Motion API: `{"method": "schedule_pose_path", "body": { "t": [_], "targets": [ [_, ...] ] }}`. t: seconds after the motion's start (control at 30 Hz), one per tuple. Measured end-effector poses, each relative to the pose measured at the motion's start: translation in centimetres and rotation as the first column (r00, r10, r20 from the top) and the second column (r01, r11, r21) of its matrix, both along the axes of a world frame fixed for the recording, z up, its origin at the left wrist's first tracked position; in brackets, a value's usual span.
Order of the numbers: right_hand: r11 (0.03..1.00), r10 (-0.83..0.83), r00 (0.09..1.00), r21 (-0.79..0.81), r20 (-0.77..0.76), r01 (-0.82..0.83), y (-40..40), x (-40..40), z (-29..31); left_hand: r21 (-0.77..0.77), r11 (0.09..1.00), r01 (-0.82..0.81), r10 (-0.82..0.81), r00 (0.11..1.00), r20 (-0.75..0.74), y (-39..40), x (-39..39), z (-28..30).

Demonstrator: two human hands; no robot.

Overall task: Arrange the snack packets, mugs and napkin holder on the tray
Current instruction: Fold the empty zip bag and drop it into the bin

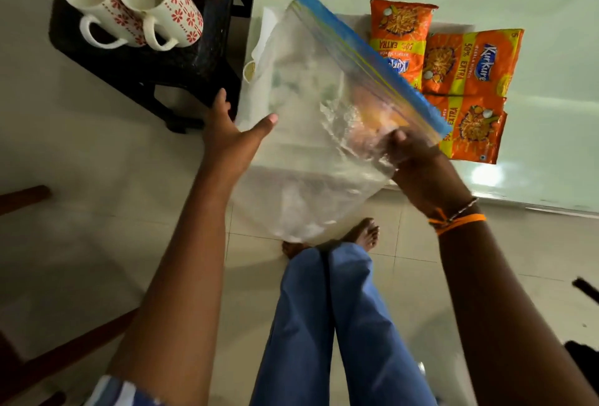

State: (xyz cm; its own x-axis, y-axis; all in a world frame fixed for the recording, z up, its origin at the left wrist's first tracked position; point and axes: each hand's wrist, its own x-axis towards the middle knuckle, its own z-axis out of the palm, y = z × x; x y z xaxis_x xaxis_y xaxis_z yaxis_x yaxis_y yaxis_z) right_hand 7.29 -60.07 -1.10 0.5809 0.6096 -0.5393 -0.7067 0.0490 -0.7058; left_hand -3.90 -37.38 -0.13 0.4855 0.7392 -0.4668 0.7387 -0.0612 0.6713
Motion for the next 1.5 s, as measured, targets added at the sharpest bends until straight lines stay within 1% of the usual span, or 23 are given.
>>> {"method": "schedule_pose_path", "body": {
  "t": [0.07, 0.13, 0.17, 0.2, 0.27, 0.33, 0.4, 0.43, 0.57, 0.7, 0.77, 0.83, 0.9, 0.97, 1.0, 1.03, 1.1, 1.17, 1.23, 1.33, 1.37, 1.43, 1.5],
  "targets": [
    [0.999, -0.001, 1.0, 0.033, -0.03, 0.002, -0.5, 1.2, 0.4, -0.21, 0.978, 0.007, -0.015, 0.999, -0.033, 0.2, -0.5, -0.8],
    [0.998, -0.017, 0.995, 0.056, -0.093, 0.022, -0.7, 1.8, 0.6, -0.455, 0.89, 0.007, 0.012, 0.999, 0.038, -0.2, -1.1, -1.4],
    [0.998, -0.02, 0.993, 0.059, -0.12, 0.027, -0.8, 2.0, 0.6, -0.526, 0.85, 0.029, 0.014, 0.997, 0.077, -0.5, -1.4, -1.9],
    [0.999, -0.025, 0.991, 0.036, -0.13, 0.03, -0.8, 2.1, 0.6, -0.565, 0.823, 0.053, 0.026, 0.991, 0.13, -1.0, -1.7, -2.2],
    [0.997, -0.044, 0.993, -0.067, -0.114, 0.036, -1.0, 2.2, 0.4, -0.562, 0.826, 0.04, 0.102, 0.971, 0.218, -2.1, -2.1, -2.7],
    [0.981, -0.044, 0.993, -0.195, -0.11, 0.022, -1.4, 1.6, -0.1, -0.547, 0.837, -0.013, 0.172, 0.955, 0.24, -3.0, -2.3, -2.5],
    [0.955, 0.032, 0.996, -0.29, -0.082, -0.054, -1.9, 0.3, -0.4, -0.555, 0.83, -0.056, 0.229, 0.941, 0.249, -3.5, -2.5, -2.4],
    [0.948, 0.046, 0.998, -0.312, -0.045, -0.058, -2.1, -0.4, -0.4, -0.545, 0.835, -0.072, 0.244, 0.937, 0.25, -3.6, -2.5, -2.3],
    [0.954, -0.058, 0.993, -0.289, 0.107, 0.086, -2.5, -2.2, 0.3, -0.487, 0.864, -0.13, 0.294, 0.914, 0.278, -3.6, -2.4, -1.7],
    [0.945, 0.134, 0.97, -0.322, 0.202, -0.064, -3.2, -1.9, 1.0, -0.477, 0.862, -0.172, 0.343, 0.89, 0.299, -3.3, -2.3, -1.1],
    [0.921, 0.221, 0.938, -0.373, 0.267, -0.111, -3.3, -1.7, 1.3, -0.447, 0.878, -0.17, 0.344, 0.873, 0.346, -3.1, -2.7, -0.8],
    [0.9, 0.239, 0.911, -0.429, 0.336, -0.078, -3.2, -1.3, 1.4, -0.336, 0.934, -0.123, 0.258, 0.882, 0.395, -2.9, -2.9, -0.5],
    [0.892, 0.226, 0.901, -0.45, 0.369, -0.039, -2.9, -0.9, 1.7, -0.195, 0.981, 0.0, 0.074, 0.924, 0.376, -2.3, -3.1, -0.3],
    [0.88, 0.215, 0.881, -0.474, 0.421, 0.011, -4.6, -0.1, 3.2, -0.144, 0.965, 0.218, -0.155, 0.921, 0.357, -2.8, -2.3, 1.0],
    [0.863, 0.258, 0.871, -0.505, 0.417, -0.014, -4.8, 0.0, 3.3, -0.179, 0.942, 0.284, -0.211, 0.915, 0.345, -2.3, -2.4, 1.4],
    [0.829, 0.322, 0.85, -0.558, 0.417, -0.039, -5.0, 0.1, 3.5, -0.21, 0.917, 0.339, -0.265, 0.912, 0.314, -2.0, -2.4, 1.8],
    [0.729, 0.476, 0.756, -0.683, 0.448, -0.054, -5.0, 0.0, 4.0, -0.23, 0.878, 0.42, -0.374, 0.901, 0.218, -1.7, -2.9, 2.5],
    [0.65, 0.577, 0.662, -0.759, 0.478, -0.019, -5.2, -0.3, 4.4, -0.155, 0.856, 0.494, -0.483, 0.869, 0.104, -1.7, -3.1, 2.6],
    [0.585, 0.617, 0.61, -0.809, 0.497, 0.068, -6.2, -0.4, 5.0, -0.034, 0.824, 0.565, -0.564, 0.825, 0.049, -2.5, -2.4, 2.9],
    [0.47, 0.648, 0.527, -0.833, 0.55, 0.293, -7.7, -1.0, 5.5, 0.126, 0.812, 0.57, -0.58, 0.812, 0.065, -4.2, -0.6, 3.4],
    [0.459, 0.639, 0.51, -0.817, 0.576, 0.348, -8.1, -1.3, 5.5, 0.183, 0.808, 0.56, -0.577, 0.815, 0.057, -4.8, 0.1, 3.6],
    [0.517, 0.588, 0.454, -0.743, 0.669, 0.425, -8.8, -2.1, 5.6, 0.279, 0.828, 0.486, -0.518, 0.854, 0.051, -6.3, 1.6, 3.7],
    [0.602, 0.51, 0.361, -0.623, 0.781, 0.499, -9.4, -2.8, 5.9, 0.261, 0.922, 0.285, -0.326, 0.937, 0.128, -8.2, 2.8, 4.2]
  ]
}}
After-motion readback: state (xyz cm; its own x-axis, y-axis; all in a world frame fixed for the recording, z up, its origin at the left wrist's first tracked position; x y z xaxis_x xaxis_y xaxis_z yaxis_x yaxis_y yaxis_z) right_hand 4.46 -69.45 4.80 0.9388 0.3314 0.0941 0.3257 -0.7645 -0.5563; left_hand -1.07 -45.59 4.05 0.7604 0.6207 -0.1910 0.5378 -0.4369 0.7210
